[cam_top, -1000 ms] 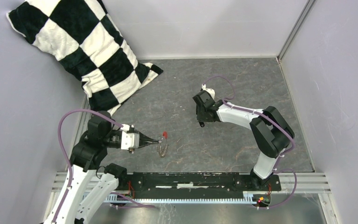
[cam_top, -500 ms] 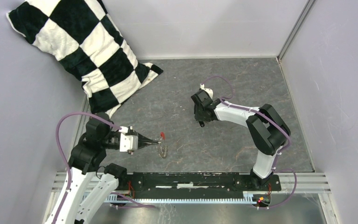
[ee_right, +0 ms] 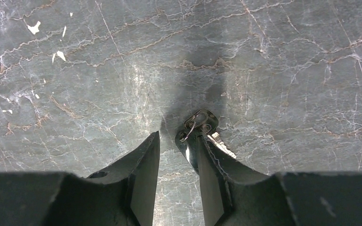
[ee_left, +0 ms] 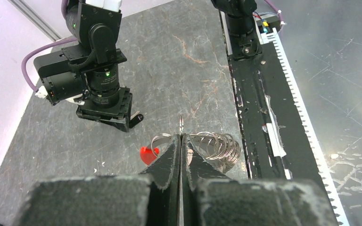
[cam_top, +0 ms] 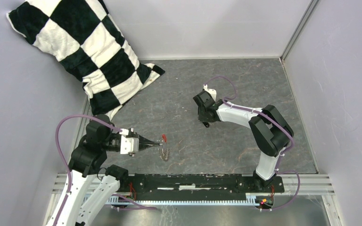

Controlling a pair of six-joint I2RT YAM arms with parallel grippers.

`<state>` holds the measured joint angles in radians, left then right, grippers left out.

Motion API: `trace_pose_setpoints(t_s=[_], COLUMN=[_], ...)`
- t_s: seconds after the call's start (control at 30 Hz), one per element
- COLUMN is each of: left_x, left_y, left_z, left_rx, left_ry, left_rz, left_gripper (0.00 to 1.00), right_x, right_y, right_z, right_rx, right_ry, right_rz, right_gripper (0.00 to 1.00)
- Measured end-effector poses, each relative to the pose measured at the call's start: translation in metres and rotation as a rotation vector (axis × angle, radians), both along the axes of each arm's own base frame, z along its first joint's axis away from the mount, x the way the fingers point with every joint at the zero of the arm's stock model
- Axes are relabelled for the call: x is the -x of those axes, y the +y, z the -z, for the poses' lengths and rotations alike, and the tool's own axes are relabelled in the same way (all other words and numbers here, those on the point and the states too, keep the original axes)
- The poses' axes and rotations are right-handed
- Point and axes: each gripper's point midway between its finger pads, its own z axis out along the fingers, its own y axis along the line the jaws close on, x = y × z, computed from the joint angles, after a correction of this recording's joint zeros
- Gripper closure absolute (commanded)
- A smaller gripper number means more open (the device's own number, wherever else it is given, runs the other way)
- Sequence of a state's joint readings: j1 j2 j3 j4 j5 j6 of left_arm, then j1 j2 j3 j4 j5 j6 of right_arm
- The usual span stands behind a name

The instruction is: Put the keys on the keyring

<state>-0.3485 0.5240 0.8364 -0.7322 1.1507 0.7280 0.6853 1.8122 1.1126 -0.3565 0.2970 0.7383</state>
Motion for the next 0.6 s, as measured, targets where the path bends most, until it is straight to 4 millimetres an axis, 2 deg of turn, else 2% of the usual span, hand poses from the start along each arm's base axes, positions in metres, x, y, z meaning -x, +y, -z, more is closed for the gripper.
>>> trace_pose_setpoints(t_s=[0.23,0.6], left_x=[0.0014,0.0023], left_y=[0.0003,0.0004], left_z=[-0.0011,-0.0017], left_rx=[0.003,0.005], left_ry=[-0.007,-0.009], left_rz=[0.002,0.004], left_gripper=[0.98,0.98], right_x=[-0.0046,-0.0077], right_y=[0.0032,-0.0007], right_z=[-0.0059,-0.0088], right_rx=[-0.007,0.023], right_ry=[-0.013,-0.024], right_rz=[0.000,0.005], right_gripper=[0.67,0.70])
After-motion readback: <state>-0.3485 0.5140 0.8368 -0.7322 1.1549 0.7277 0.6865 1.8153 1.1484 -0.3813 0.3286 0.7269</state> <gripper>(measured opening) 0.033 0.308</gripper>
